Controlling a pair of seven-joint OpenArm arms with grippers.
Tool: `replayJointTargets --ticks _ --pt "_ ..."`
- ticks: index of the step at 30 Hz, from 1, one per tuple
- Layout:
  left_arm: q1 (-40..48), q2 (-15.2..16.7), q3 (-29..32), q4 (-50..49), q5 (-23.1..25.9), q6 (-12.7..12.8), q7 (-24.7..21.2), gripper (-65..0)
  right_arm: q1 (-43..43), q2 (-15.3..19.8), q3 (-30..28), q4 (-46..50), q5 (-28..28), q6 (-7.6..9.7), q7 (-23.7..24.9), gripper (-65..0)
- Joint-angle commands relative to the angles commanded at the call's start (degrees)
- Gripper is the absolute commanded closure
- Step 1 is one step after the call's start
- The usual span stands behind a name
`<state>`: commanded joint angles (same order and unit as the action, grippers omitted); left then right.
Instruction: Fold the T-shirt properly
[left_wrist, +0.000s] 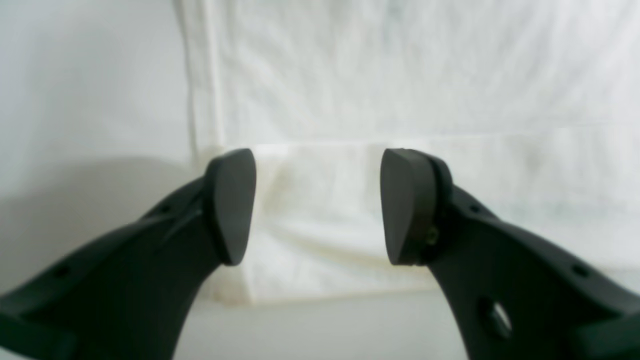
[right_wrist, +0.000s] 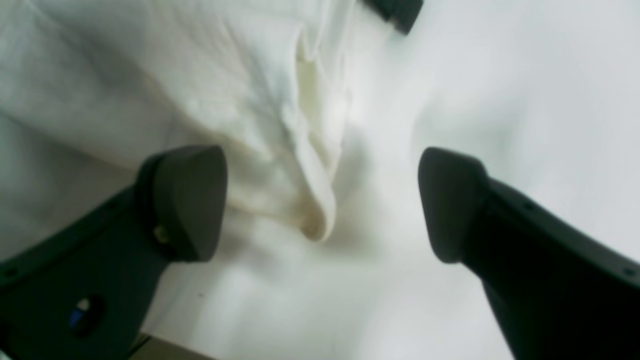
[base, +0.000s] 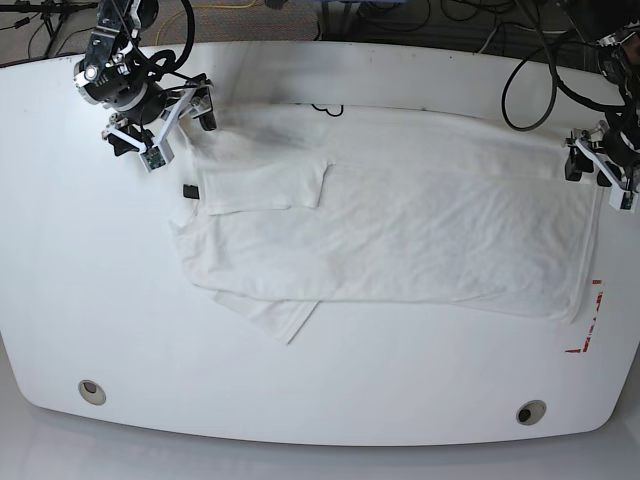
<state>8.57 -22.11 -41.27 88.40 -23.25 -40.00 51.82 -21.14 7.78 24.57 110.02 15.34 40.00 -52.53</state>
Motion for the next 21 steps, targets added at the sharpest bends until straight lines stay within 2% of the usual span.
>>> replayJointTargets --ticks 7,10,19,21 --pt "-0.2 -0.3 -3.6 -0.5 0.0 0.0 0.0 -37.4 0.1 0.1 -0.1 -5.4 0.0 0.0 1.9 -57.1" --pt "-0.3 -0.4 -4.3 -1.6 0.0 0.0 0.0 -37.5 0.4 0.1 0.0 -6.2 0.0 0.0 2.5 -53.6" --pt "-0.4 -0.4 -4.2 -5.4 -0.1 0.0 0.0 -38.2 0.4 0.1 -0.4 -6.3 0.4 0.0 3.9 -29.0" --pt "-0.4 -0.4 -3.9 -6.3 -0.1 0.0 0.0 -40.6 0.4 0.0 -0.4 -6.3 0.4 0.0 3.9 -23.1"
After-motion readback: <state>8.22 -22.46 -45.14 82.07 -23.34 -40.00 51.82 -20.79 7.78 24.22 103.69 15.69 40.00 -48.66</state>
